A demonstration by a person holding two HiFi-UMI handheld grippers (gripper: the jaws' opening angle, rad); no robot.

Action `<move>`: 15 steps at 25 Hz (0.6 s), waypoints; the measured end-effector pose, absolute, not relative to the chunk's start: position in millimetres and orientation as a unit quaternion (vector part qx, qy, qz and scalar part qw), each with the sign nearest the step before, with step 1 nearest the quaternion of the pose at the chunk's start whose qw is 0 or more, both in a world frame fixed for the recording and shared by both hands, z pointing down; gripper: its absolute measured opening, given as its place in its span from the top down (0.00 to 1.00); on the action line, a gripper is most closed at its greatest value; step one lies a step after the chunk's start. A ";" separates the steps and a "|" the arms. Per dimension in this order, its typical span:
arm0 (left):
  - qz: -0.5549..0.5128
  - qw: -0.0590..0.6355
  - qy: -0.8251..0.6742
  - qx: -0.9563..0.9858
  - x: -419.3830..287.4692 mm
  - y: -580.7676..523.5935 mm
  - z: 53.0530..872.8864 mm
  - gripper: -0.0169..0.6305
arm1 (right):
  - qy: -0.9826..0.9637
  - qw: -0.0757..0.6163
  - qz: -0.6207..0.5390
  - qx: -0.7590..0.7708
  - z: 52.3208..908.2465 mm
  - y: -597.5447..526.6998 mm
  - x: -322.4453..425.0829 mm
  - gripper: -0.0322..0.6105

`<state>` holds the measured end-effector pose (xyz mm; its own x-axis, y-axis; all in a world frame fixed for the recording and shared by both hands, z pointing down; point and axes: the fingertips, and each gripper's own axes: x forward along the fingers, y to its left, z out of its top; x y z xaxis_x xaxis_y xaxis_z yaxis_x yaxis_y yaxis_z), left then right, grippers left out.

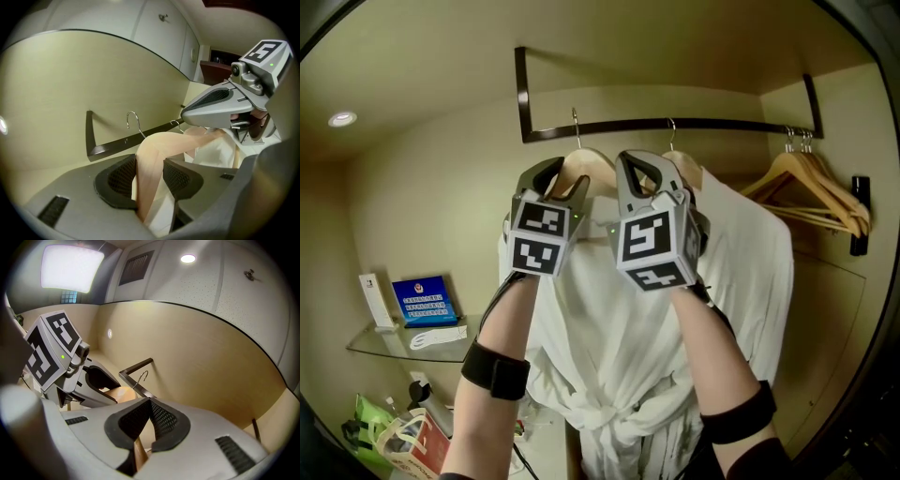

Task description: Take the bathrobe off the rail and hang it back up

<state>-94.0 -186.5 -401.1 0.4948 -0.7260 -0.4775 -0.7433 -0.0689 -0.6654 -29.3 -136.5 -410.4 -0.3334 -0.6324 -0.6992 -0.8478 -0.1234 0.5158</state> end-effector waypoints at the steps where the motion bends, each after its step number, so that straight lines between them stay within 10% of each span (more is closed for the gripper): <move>1: 0.009 0.459 0.503 -0.733 -94.8 -189.9 -402.2 0.70 | 0.653 0.108 0.490 -0.567 -411.5 -139.5 -30.4 0.92; 15: 0.017 0.418 0.504 -0.756 -105.1 -231.6 -384.8 0.70 | 0.643 0.049 0.504 -0.574 -392.8 -184.6 -48.5 0.92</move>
